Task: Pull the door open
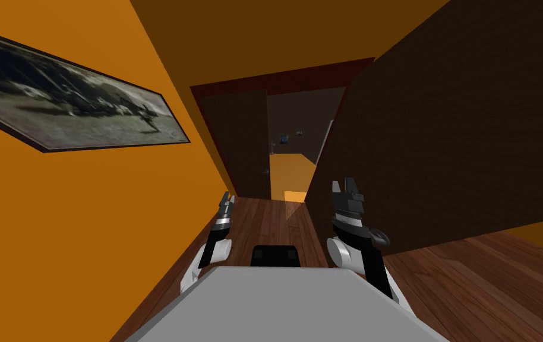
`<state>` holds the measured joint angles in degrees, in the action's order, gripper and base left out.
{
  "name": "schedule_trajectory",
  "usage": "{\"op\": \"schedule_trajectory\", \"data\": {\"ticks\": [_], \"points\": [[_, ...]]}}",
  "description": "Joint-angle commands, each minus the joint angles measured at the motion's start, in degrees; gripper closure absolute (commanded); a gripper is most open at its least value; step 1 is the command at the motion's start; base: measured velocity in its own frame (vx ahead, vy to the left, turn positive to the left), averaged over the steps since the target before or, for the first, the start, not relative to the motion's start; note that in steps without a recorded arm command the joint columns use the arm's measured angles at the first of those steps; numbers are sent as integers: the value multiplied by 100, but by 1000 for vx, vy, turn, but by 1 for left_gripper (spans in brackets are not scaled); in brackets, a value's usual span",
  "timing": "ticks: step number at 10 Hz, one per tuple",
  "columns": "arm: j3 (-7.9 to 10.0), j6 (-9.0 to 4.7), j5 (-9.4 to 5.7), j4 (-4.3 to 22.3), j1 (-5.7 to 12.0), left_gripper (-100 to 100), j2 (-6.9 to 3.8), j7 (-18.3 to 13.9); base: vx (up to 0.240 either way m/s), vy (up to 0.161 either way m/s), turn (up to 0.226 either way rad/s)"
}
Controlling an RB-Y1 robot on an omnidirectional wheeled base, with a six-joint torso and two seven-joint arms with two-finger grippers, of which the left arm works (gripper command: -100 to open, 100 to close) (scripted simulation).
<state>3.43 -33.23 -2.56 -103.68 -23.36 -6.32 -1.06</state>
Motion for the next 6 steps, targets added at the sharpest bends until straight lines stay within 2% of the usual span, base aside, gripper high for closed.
{"op": "schedule_trajectory", "data": {"ticks": [1,6], "points": [[-13,-67,-9,198,44,-100,-37,-41,108,-30,-53],[-10,-269,-64,869,219,-100,-203,-202,101,-30,-61]]}}
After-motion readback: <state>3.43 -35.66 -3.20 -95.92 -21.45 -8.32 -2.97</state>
